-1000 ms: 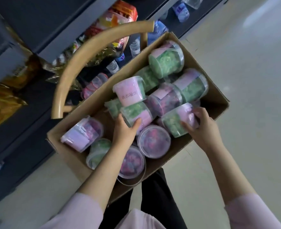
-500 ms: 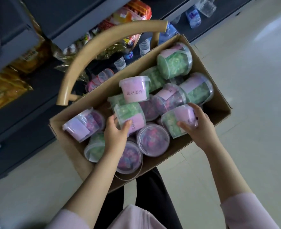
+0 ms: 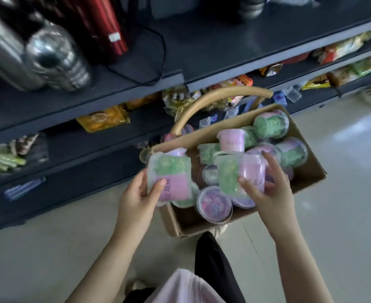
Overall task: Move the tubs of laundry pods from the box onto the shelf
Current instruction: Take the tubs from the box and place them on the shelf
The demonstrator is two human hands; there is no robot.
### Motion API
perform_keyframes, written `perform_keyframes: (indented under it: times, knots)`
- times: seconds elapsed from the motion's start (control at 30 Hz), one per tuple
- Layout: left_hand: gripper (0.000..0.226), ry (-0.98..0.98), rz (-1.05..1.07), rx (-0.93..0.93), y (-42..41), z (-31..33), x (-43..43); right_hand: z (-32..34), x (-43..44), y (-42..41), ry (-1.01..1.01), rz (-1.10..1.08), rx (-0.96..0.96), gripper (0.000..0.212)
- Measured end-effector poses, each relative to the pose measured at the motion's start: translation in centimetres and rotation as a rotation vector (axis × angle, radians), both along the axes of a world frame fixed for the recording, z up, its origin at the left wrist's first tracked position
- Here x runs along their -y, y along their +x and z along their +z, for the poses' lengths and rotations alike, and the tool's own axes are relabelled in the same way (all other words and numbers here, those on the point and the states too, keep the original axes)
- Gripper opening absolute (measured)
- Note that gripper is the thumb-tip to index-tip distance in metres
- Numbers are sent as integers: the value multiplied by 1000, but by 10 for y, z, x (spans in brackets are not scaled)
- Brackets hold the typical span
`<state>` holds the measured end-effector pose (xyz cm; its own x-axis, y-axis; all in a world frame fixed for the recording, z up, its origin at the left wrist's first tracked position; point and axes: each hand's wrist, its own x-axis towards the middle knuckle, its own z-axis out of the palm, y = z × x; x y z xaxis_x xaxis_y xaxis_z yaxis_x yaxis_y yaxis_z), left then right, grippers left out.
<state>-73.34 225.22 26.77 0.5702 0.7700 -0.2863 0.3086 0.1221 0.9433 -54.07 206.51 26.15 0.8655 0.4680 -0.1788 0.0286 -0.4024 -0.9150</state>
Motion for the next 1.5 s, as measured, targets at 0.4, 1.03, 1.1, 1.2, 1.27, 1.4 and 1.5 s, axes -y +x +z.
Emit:
perform_keyframes:
  times: [0.4, 1.03, 1.1, 1.2, 1.27, 1.4, 1.5]
  knots:
    - [40, 479, 332, 21, -322, 186, -94, 164, -176, -273, 325, 369, 194, 67]
    - [34, 974, 536, -28, -424, 336, -357, 326, -510, -359, 682, 691, 399, 72]
    - [34, 1053, 550, -100, -429, 340, -383, 333, -543, -366, 681, 714, 455, 70]
    - [39, 1193, 554, -301, -441, 350, -421, 338, -587, -381, 649, 714, 527, 73]
    - [38, 1334, 540, -443, -449, 356, -447, 337, -614, -393, 631, 701, 566, 75]
    - [40, 1411, 464, -589, -472, 359, -503, 331, -660, -422, 581, 644, 642, 77]
    - [43, 1416, 361, -599, -498, 354, -554, 325, -695, -449, 565, 630, 673, 73]
